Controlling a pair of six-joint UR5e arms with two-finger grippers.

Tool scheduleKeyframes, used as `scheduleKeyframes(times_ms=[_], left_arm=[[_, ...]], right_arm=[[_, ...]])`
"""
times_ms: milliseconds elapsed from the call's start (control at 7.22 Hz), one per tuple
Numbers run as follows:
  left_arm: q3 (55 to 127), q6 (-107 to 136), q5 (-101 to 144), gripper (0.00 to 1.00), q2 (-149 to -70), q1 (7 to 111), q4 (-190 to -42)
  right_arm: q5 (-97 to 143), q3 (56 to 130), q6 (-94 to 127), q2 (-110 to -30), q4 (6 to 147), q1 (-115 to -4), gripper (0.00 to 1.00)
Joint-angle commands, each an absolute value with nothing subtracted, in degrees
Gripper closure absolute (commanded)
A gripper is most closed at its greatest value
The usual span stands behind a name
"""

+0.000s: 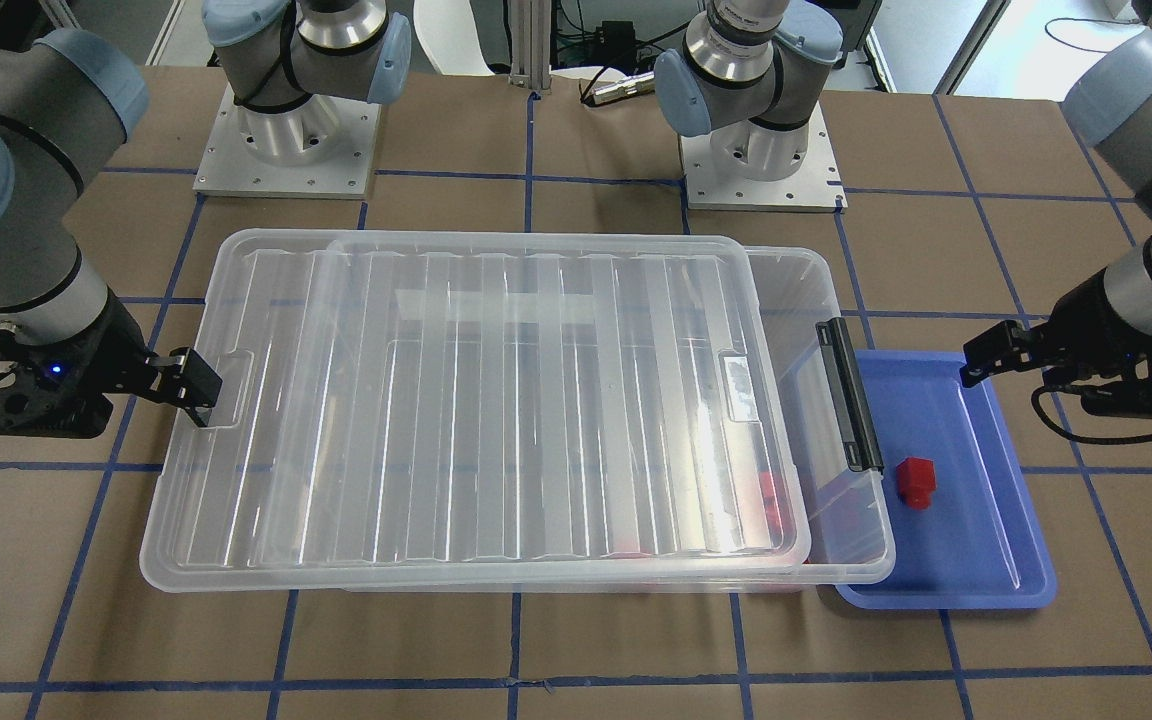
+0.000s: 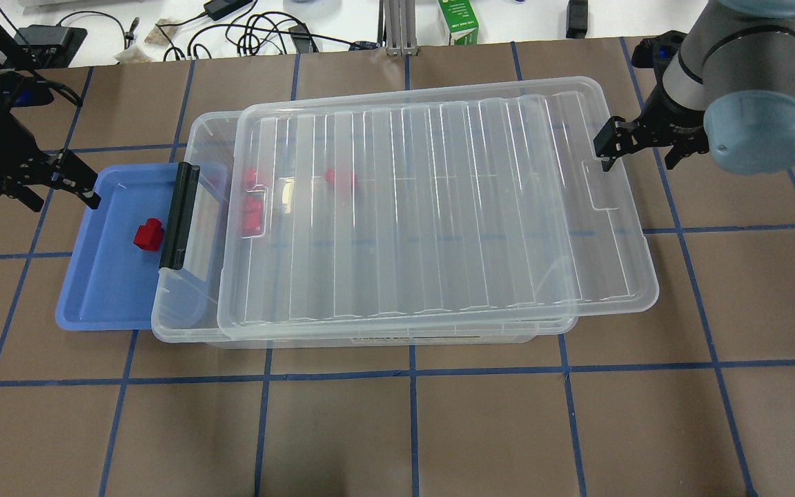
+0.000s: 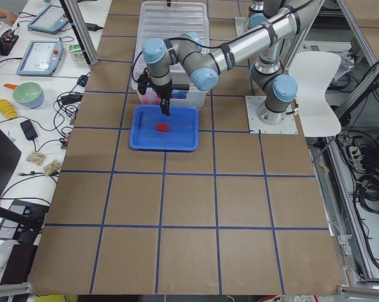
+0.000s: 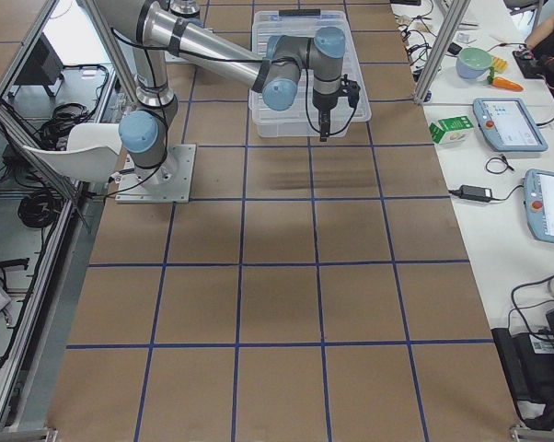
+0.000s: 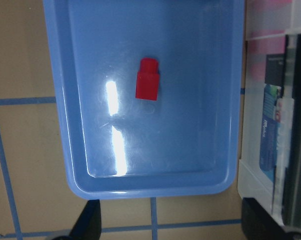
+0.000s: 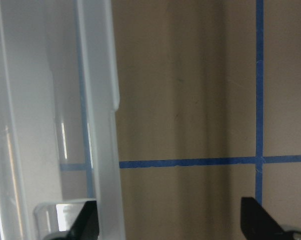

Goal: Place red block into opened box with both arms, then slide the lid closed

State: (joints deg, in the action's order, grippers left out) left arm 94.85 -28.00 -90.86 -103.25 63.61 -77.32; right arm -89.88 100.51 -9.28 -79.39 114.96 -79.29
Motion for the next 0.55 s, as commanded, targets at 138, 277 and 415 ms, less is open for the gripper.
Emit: scheduleKeyframes(times_ms=[138,277,415], left_arm=[[98.6,-29.79,-92.28,0.0,-110.46,63.63,-63.67],[99.48,-29.79,-92.29,0.0,-111.26,63.89,-63.02],[99.67,-29.71,-92.29,0.0,-112.31,63.98,-63.02]], right_arm=[[-90.61,100.28,-9.58,-79.45,114.44,-78.58,0.0],[-90.62,100.28,-9.67,-79.54,114.26,-77.62,0.0],[-90.53,100.28,-9.84,-79.72,114.17,-76.65,0.0]])
